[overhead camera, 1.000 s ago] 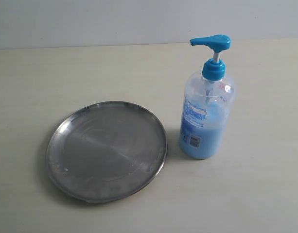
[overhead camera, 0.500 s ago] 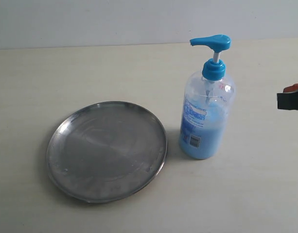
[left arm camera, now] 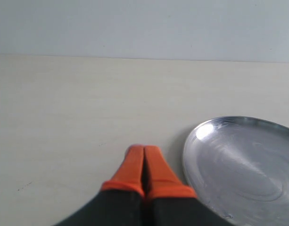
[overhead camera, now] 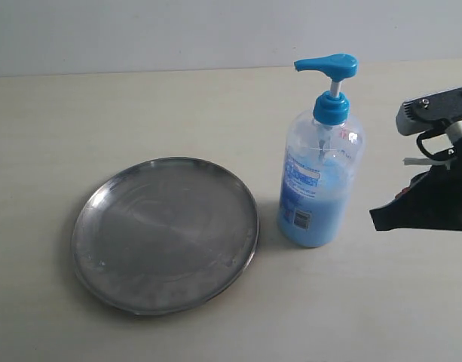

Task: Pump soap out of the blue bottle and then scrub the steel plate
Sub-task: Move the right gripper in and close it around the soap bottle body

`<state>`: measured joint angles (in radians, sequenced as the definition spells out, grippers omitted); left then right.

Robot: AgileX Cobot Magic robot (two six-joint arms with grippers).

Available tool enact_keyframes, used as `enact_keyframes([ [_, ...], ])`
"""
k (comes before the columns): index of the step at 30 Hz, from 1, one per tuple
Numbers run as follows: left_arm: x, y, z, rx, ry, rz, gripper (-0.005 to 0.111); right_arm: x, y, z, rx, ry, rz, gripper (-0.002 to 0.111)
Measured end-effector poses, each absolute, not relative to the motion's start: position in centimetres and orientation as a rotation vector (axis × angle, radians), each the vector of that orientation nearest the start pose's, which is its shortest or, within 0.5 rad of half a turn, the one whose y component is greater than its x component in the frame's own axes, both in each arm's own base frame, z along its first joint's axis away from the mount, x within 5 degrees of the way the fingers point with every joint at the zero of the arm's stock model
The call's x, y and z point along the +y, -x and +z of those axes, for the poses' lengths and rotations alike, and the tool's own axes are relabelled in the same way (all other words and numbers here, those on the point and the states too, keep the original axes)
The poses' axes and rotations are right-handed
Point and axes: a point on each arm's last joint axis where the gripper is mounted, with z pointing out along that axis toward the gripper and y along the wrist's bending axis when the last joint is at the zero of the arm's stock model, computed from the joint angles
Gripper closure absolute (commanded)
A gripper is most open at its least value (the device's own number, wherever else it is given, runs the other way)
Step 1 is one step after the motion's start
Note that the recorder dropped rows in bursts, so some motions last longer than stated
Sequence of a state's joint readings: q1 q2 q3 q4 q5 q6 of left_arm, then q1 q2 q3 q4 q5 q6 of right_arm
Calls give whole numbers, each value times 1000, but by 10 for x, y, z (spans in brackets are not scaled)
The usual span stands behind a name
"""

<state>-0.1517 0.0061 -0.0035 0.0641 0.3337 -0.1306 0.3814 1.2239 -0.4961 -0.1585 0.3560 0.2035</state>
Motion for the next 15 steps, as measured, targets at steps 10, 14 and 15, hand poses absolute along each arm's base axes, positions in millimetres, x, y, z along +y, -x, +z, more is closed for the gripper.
enact_keyframes([
  [10,-6,-54,184,1820,-60,-138,106,77,-169,161,2381,309,290,108],
  [14,-6,-54,184,1820,-60,-138,106,75,-160,152,2299,320,328,108],
  [15,-6,-54,184,1820,-60,-138,106,73,-157,150,2288,303,328,108],
])
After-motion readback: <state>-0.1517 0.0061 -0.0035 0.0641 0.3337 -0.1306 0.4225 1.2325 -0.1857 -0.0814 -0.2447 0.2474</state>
